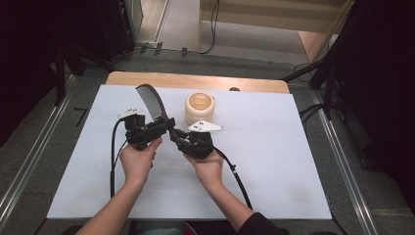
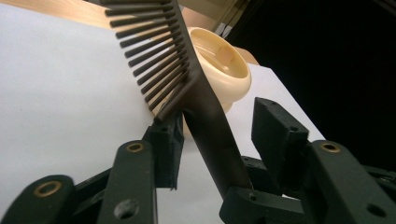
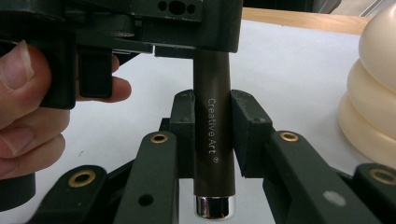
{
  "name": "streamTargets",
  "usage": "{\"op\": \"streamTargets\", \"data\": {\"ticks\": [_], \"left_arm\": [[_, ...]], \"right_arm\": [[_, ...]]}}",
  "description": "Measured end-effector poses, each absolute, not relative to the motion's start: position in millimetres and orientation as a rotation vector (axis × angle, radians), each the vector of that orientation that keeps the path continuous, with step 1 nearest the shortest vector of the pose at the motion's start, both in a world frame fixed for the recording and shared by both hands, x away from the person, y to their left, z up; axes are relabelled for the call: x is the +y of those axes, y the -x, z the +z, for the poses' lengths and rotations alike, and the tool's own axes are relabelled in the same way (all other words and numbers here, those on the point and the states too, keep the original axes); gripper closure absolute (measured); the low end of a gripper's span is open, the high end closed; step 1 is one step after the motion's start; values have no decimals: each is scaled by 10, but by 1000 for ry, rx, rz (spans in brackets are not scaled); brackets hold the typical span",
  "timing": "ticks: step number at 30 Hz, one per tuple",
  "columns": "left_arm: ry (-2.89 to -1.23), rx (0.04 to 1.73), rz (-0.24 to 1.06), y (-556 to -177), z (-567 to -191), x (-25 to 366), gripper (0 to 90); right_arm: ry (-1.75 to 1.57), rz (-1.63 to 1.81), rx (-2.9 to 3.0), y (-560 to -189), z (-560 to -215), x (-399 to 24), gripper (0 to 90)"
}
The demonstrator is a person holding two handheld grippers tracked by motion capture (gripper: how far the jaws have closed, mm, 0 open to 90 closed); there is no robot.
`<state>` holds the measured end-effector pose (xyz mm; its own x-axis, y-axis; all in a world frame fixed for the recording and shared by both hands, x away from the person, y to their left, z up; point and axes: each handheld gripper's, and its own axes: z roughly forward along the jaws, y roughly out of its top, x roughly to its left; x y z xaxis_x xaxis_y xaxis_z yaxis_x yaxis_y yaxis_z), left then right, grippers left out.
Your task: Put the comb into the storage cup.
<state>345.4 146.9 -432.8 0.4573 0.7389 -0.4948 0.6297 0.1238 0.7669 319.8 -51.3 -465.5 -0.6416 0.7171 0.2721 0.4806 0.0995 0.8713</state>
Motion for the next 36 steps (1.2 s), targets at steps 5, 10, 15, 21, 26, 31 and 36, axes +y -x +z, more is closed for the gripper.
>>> {"op": "streamTargets", "data": {"ticks": [5, 10, 15, 21, 26, 31, 36], "left_arm": [[-1561, 1236, 118, -3459, -4325, 1489, 619], [-1547, 1246, 80, -3472, -4327, 1514, 661], [-1522, 1257, 44, -3478, -4325, 1529, 686], [-1503, 1273, -2, -3489, -4332, 1555, 705], [-1489, 1276, -27, -3490, -4326, 1564, 715], [-1490, 1267, -29, -3486, -4320, 1564, 726], [-1498, 1260, -13, -3485, -4313, 1567, 732]], "right_arm": [[-1198, 1567, 2148, -3195, -4648, -517, 703], [-1193, 1565, 2151, -3196, -4646, -524, 703], [-1190, 1569, 2153, -3197, -4647, -524, 702], [-1184, 1567, 2161, -3200, -4655, -519, 702], [-1163, 1562, 2163, -3199, -4655, -525, 700], [-1136, 1567, 2169, -3204, -4655, -536, 680], [-1085, 1574, 2196, -3211, -4662, -550, 596]]}}
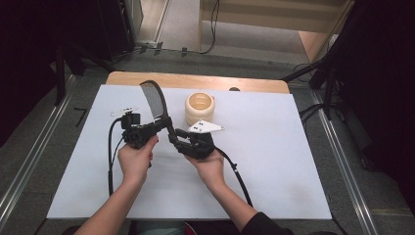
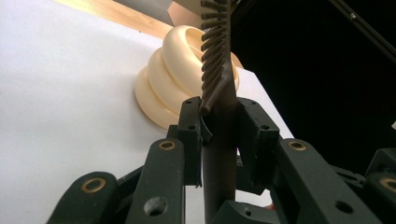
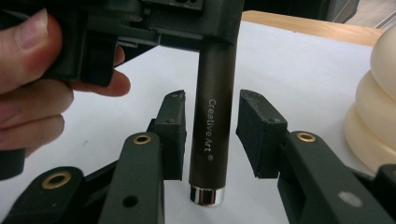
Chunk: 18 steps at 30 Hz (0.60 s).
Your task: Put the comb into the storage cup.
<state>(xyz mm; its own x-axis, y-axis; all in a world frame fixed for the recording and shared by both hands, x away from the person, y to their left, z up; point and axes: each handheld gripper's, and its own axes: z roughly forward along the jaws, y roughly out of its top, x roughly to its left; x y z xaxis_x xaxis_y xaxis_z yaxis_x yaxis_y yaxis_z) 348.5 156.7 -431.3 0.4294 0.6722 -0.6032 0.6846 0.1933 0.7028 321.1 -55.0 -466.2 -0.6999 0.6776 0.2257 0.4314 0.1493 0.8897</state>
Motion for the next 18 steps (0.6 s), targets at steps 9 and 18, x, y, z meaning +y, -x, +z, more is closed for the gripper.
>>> {"op": "streamTargets", "data": {"ticks": [9, 18], "left_arm": [[-1503, 1261, 1, -3489, -4306, 1585, 732], [-1499, 1268, 18, -3496, -4299, 1622, 732]], "right_arm": [[-1079, 1580, 2217, -3202, -4627, -602, 410], [-1050, 1596, 2249, -3200, -4624, -661, 305]]}}
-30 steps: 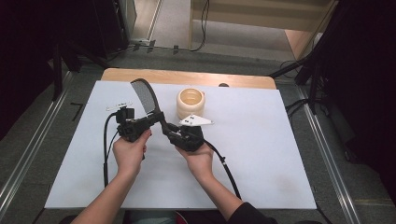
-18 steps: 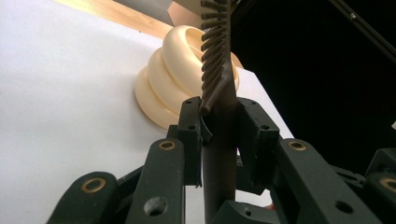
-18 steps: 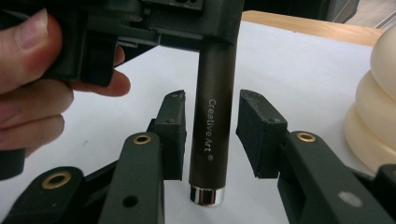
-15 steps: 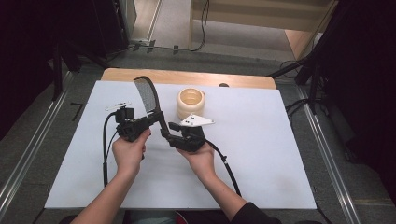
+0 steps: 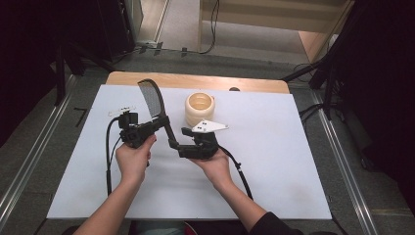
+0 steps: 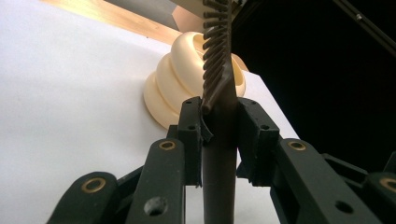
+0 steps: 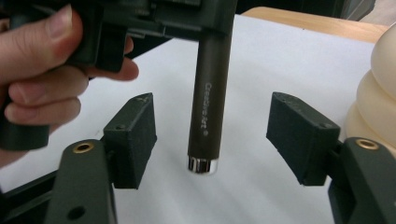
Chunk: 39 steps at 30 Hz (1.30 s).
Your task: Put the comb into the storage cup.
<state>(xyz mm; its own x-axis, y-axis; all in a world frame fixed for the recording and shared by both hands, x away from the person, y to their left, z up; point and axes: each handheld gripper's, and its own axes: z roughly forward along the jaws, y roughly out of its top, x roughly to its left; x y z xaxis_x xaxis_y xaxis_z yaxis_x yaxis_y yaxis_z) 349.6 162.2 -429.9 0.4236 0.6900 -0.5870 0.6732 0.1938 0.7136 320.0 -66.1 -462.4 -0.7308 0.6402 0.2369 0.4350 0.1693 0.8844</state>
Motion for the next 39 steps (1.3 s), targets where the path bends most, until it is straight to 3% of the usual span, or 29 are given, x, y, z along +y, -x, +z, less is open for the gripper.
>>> {"op": "streamTargets", "data": {"ticks": [11, 39], "left_arm": [[-1507, 1267, 27, -3504, -4300, 1639, 732], [-1528, 1251, 11, -3526, -4310, 1650, 732]], "right_arm": [[-983, 1517, 2290, -3144, -4646, -724, 258], [-966, 1513, 2320, -2993, -4671, -1078, 254]]}}
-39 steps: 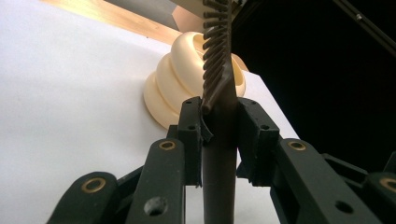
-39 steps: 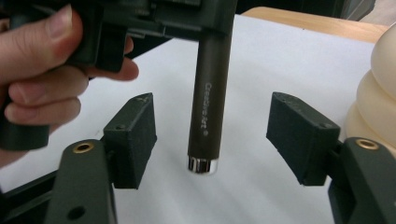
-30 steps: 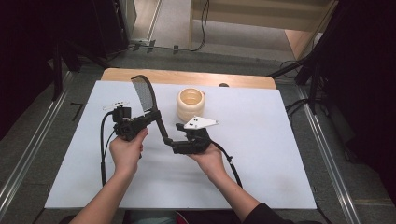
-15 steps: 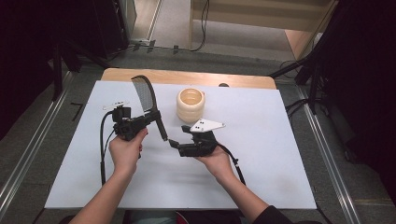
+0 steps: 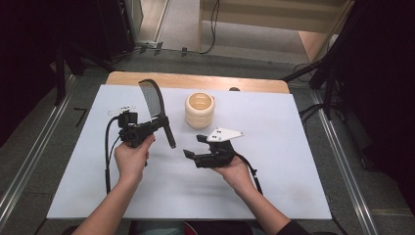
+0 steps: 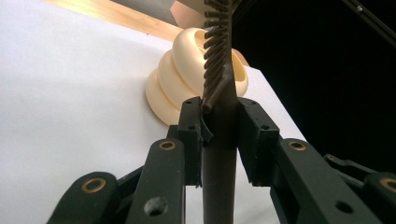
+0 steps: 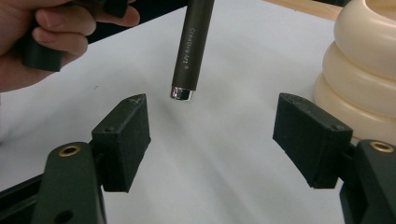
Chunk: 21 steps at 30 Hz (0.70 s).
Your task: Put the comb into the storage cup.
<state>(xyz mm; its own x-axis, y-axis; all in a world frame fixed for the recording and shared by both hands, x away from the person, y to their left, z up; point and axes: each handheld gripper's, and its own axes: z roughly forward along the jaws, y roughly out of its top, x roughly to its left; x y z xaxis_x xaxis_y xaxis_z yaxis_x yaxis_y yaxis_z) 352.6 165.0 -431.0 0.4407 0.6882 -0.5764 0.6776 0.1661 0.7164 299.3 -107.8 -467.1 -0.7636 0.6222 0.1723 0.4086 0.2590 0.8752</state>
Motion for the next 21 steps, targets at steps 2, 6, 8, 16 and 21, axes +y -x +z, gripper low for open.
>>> {"op": "streamTargets", "data": {"ticks": [2, 6, 8, 16, 21], "left_arm": [[-1531, 1250, 10, -3527, -4311, 1651, 732], [-1534, 1249, 11, -3528, -4314, 1653, 732], [-1536, 1247, 9, -3529, -4314, 1655, 732], [-1540, 1242, 7, -3534, -4312, 1669, 732], [-1543, 1239, 8, -3541, -4308, 1687, 732]], "right_arm": [[-966, 1529, 2318, -2975, -4672, -1089, 254], [-961, 1532, 2325, -2957, -4673, -1110, 254], [-959, 1538, 2324, -2950, -4673, -1123, 254], [-952, 1532, 2330, -2923, -4699, -1229, 254], [-948, 1523, 2340, -2902, -4717, -1310, 254]]}}
